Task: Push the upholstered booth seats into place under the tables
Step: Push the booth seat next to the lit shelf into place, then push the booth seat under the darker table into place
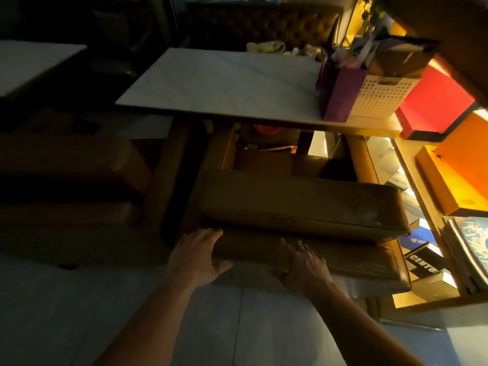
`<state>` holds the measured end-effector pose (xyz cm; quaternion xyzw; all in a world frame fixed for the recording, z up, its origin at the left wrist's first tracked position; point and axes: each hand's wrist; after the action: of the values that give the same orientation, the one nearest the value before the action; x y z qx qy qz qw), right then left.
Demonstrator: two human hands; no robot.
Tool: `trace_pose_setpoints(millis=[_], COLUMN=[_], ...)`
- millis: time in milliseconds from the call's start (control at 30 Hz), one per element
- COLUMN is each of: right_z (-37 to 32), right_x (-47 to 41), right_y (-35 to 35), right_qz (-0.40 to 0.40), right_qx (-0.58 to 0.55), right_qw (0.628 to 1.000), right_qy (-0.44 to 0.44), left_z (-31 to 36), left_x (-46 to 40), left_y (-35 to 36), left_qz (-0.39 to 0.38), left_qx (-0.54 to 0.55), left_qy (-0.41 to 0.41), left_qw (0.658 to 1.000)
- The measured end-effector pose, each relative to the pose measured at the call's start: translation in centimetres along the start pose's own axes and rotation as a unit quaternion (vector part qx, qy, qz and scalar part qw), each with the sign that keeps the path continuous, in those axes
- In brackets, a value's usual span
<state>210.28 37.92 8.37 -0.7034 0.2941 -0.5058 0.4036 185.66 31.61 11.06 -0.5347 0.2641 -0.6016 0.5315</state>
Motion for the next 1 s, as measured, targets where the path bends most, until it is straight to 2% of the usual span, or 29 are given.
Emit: trace_pose_setpoints(millis=[133, 267, 400, 500, 767, 1000], right_z=[-5.9, -18.9, -19.4, -25.6, -43.9, -56.7], right_x=[1.4, 4.6, 4.7, 5.7, 2.3, -5.8], right_y=[-2.2, -3.6, -4.4, -3.7, -0.6, 3.8], right_qz=[-0.003, 0.026, -0.006, -0.016, -0.024, -0.016], right_qx=[0.019, 0.05, 0.047, 0.038, 0.065, 0.067], right_qw=[1.0, 0.998, 0.999, 0.999, 0.994, 0.986], right_qy=[0.005, -0.011, 0.009, -0.008, -0.081, -0.149], left_z=[-3.7, -15.2, -16.8, -23.1, -40.8, -55.6], left_x=[2.3, 7.1, 7.9, 10.7, 14.8, 14.7], left_y=[-3.6, -9.2, -9.4, -11.9, -15.5, -14.3], left_qz=[0.017, 0.057, 0.043, 0.053, 0.076, 0.122], left_qx=[0.0, -0.002, -0.011, -0.025, 0.001, 0.045], left_qy=[0.025, 0.039, 0.03, 0.023, -0.06, -0.129], left_qw=[1.0, 0.998, 0.999, 0.998, 0.995, 0.983])
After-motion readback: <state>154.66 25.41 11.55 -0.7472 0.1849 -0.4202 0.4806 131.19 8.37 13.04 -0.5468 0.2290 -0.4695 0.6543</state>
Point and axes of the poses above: each hand's wrist, its own x-axis away from the middle knuckle, its own y-axis out of the palm, z = x × y, and after that the axes turned 4 degrees about x, right-handed
